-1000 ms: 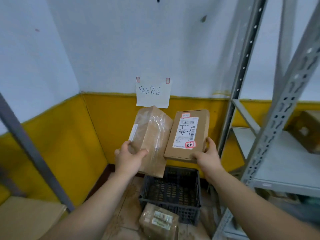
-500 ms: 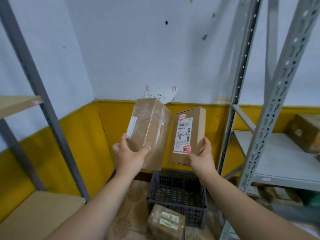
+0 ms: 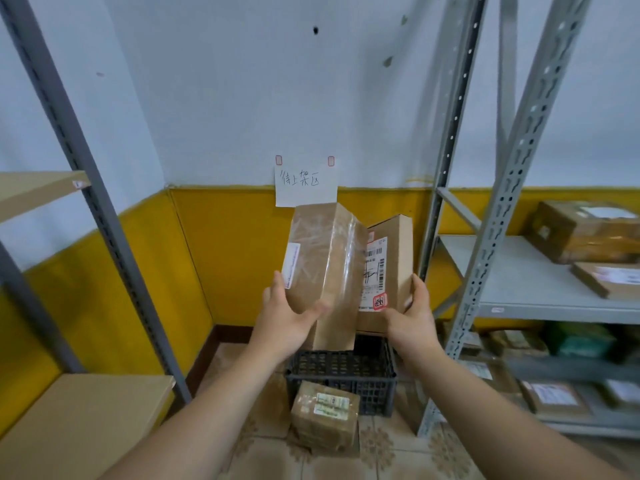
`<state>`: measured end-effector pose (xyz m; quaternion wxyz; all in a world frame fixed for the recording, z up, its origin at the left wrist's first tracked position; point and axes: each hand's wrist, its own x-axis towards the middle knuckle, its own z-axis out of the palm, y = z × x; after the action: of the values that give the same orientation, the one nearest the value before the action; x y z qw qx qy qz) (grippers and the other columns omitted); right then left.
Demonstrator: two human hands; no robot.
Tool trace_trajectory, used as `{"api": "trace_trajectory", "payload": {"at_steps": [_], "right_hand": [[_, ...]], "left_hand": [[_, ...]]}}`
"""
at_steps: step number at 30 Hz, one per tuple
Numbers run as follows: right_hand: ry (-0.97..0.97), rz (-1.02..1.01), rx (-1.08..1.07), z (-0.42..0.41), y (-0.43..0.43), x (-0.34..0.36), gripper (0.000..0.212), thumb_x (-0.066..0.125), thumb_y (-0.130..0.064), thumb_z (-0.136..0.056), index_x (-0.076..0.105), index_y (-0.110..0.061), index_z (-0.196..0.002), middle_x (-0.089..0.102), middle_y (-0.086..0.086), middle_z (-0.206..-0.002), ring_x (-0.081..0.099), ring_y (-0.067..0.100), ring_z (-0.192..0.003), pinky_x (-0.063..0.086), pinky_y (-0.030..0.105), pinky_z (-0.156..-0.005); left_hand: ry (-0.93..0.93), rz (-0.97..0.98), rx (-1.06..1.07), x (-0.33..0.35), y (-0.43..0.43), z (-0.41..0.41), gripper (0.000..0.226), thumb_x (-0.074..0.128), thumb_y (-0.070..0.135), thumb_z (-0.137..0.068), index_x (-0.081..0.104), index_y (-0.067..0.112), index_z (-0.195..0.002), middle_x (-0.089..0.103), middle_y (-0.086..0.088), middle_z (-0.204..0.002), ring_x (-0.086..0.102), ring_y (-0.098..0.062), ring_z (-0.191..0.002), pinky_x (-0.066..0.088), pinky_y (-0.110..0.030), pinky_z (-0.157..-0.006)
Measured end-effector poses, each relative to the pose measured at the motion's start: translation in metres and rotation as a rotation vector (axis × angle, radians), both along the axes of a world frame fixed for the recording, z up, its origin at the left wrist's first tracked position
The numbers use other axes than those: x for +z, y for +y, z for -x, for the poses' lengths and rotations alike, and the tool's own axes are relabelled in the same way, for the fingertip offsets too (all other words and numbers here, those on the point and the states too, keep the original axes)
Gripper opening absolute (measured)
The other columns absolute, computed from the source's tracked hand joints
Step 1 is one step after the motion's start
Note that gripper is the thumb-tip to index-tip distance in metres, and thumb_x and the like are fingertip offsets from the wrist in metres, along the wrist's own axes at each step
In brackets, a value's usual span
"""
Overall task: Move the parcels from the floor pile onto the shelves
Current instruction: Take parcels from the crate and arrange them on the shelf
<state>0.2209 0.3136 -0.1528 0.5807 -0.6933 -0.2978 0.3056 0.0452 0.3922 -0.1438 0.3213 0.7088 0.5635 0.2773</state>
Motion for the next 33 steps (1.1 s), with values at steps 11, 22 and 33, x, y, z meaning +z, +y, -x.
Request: {"api": "trace_trajectory", "payload": {"at_steps": [11, 22, 33], "right_hand": [[-0.028, -0.012, -0.086, -0.054, -0.045, 0.014, 0.083, 0.061, -0.005, -0.093, 0.015, -0.04, -0.153, 0.048, 0.0, -0.145, 0.052, 0.024, -0.126, 0.048, 0.049, -0.103], [-0.191, -0.039, -0.1, -0.167, -0.124, 0.039, 0.083, 0.058, -0.009, -0.095, 0.008, -0.04, -0.153, 0.041, 0.001, -0.148, 0.049, 0.024, -0.127, 0.049, 0.046, -0.101], [0.012, -0.102, -0.189, -0.264, -0.201, 0.025, 0.077, 0.058, -0.012, -0.097, 0.014, -0.037, -0.156, 0.043, 0.002, -0.149, 0.051, 0.021, -0.12, 0.049, 0.036, -0.091]], "left_hand": [[-0.57, 0.401, -0.234, 0.018, -0.029, -0.062, 0.049, 0.059, 0.028, -0.095, 0.039, 0.028, -0.14, 0.063, -0.001, -0.12, 0.062, -0.022, -0.108, 0.048, -0.046, -0.099], [-0.335, 0.087, -0.407, 0.03, -0.1, -0.218, 0.061, 0.045, 0.039, -0.101, 0.013, 0.036, -0.153, 0.035, 0.013, -0.143, 0.036, -0.009, -0.13, 0.028, -0.026, -0.109], [-0.4, 0.385, -0.496, 0.014, -0.124, -0.313, 0.125, 0.07, 0.08, -0.054, 0.004, 0.041, -0.152, 0.038, 0.002, -0.15, 0.046, -0.026, -0.13, 0.037, -0.051, -0.109]]}}
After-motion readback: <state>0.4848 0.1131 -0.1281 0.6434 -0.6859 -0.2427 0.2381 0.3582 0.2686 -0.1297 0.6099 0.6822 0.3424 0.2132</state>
